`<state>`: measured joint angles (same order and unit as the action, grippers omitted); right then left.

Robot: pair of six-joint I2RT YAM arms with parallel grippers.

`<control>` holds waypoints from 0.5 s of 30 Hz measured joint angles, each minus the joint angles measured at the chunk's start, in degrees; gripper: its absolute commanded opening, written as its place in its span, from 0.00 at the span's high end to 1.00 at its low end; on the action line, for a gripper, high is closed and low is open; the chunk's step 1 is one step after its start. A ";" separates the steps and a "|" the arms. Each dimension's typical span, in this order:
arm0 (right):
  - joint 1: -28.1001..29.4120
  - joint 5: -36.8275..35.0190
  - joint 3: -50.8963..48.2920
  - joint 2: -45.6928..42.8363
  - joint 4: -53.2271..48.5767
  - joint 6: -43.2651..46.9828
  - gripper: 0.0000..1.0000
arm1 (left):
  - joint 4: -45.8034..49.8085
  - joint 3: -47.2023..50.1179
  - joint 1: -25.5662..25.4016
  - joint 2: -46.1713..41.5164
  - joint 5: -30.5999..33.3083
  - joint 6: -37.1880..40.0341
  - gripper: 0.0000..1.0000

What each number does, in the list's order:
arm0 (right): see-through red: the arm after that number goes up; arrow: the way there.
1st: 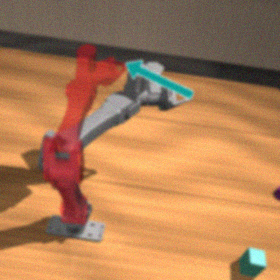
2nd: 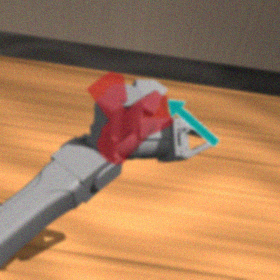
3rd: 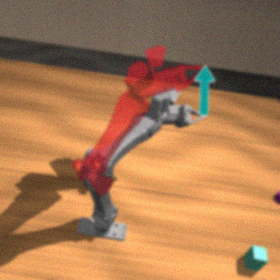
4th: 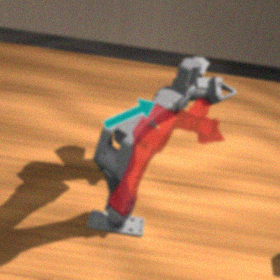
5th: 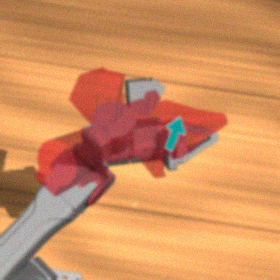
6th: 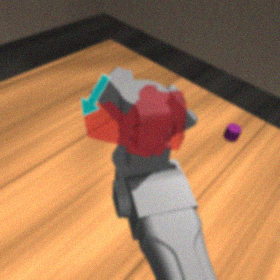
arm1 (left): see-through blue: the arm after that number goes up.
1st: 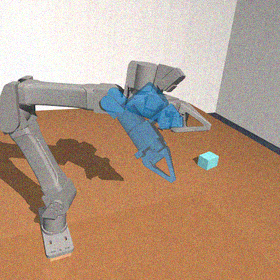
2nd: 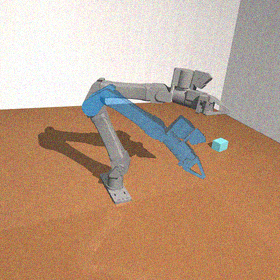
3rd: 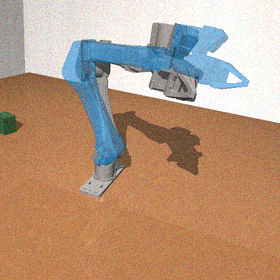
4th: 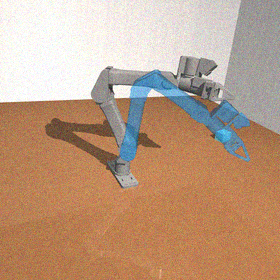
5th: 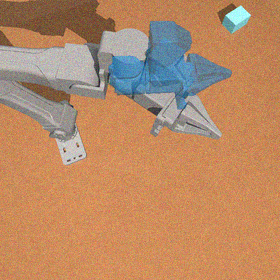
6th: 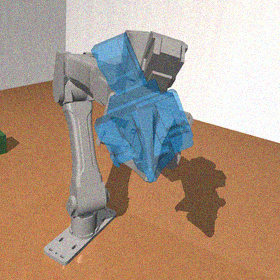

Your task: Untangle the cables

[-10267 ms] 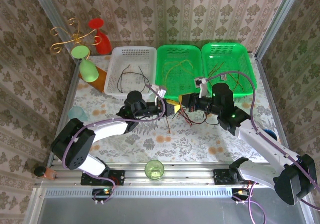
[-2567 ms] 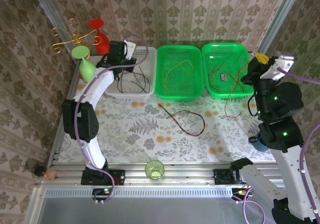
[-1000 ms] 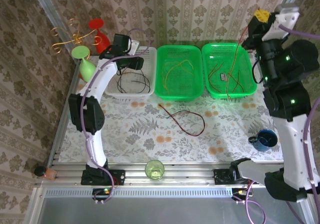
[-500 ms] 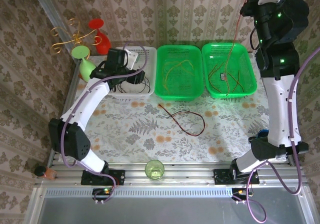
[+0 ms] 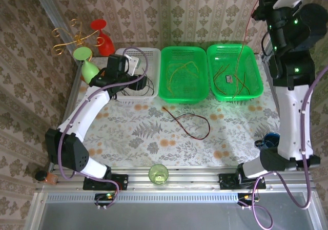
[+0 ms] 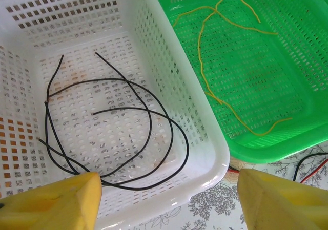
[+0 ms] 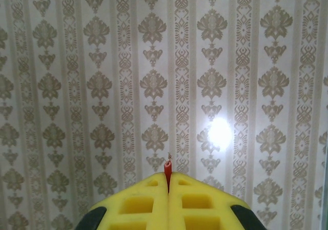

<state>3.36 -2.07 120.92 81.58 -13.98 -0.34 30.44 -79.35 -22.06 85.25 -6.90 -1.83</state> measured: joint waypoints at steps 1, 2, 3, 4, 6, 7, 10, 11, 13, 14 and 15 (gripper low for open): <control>0.00 0.26 -2.99 -2.32 0.15 -1.07 1.00 | -0.11 0.55 0.00 -0.09 -0.02 -0.13 0.29; 0.00 0.59 -6.82 -5.29 0.70 -2.36 1.00 | -0.09 1.03 -0.04 -0.20 0.00 -0.17 0.29; 0.00 0.90 -10.49 -8.15 1.16 -3.56 1.00 | -0.07 1.51 -0.04 -0.28 0.00 -0.17 0.29; 0.00 1.07 -14.62 -11.41 1.36 -4.85 1.00 | -0.04 1.92 -0.04 -0.37 0.02 -0.31 0.29; 0.00 1.25 -21.97 -17.42 2.03 -7.15 1.00 | -0.02 2.27 -0.04 -0.39 0.02 -0.39 0.29; 0.00 1.25 -24.68 -19.78 1.97 -7.87 1.00 | -0.02 2.36 -0.04 -0.39 0.02 -0.39 0.29; 0.00 1.27 -27.45 -23.43 1.84 -9.16 1.00 | -0.02 2.36 -0.04 -0.42 0.02 -0.42 0.29; 0.00 1.29 -27.45 -23.82 1.97 -9.35 1.00 | 0.00 2.36 -0.04 -0.42 0.00 -0.42 0.29; 0.00 1.88 -27.36 -24.11 2.05 -9.97 1.00 | 0.07 2.36 -0.04 -0.42 0.02 -0.39 0.29; 0.00 2.49 -27.12 -24.06 2.01 -10.21 1.00 | 0.17 2.36 -0.04 -0.42 0.02 -0.42 0.29; 0.00 3.04 -26.67 -23.76 1.95 -10.38 1.00 | 0.28 2.36 -0.11 -0.42 0.02 -0.42 0.29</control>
<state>3.36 0.97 94.26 57.82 -12.03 -10.72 30.72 -76.99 -22.17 84.84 -6.87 -2.24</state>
